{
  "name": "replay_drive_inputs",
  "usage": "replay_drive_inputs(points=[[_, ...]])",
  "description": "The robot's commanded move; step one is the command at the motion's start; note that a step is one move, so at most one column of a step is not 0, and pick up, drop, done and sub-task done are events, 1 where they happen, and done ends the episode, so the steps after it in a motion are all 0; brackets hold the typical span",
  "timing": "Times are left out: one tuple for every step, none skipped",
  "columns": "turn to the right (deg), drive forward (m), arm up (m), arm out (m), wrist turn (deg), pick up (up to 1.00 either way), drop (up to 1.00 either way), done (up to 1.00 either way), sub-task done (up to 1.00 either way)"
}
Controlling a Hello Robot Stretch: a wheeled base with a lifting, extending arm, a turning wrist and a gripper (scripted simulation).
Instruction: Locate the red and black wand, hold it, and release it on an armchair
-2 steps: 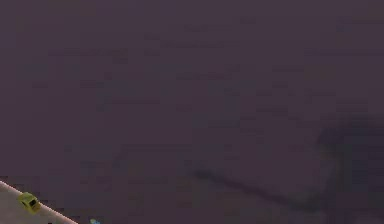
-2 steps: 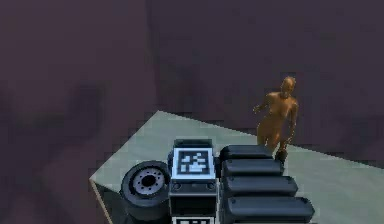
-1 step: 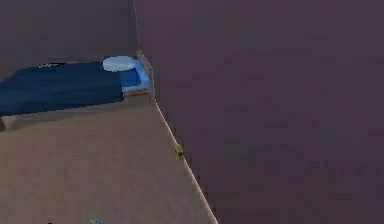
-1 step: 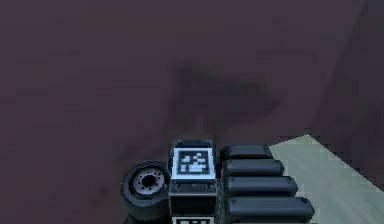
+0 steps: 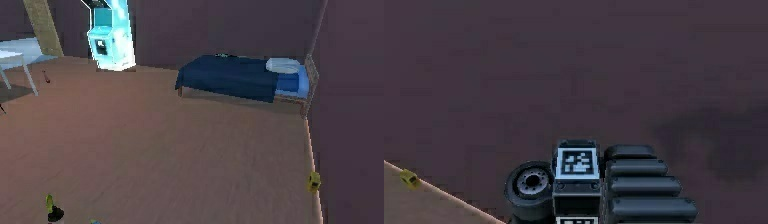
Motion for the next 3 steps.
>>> replay_drive_inputs(points=[[0.0, 0.30, 0.00, 0.00, 0.0, 0.00, 0.00, 0.00, 0.00], [-24.0, 0.00, 0.00, 0.00, 0.0, 0.00, 0.00, 0.00, 0.00], [0.0, 1.00, 0.00, 0.00, 0.0, 0.00, 0.00, 0.00, 0.00]])
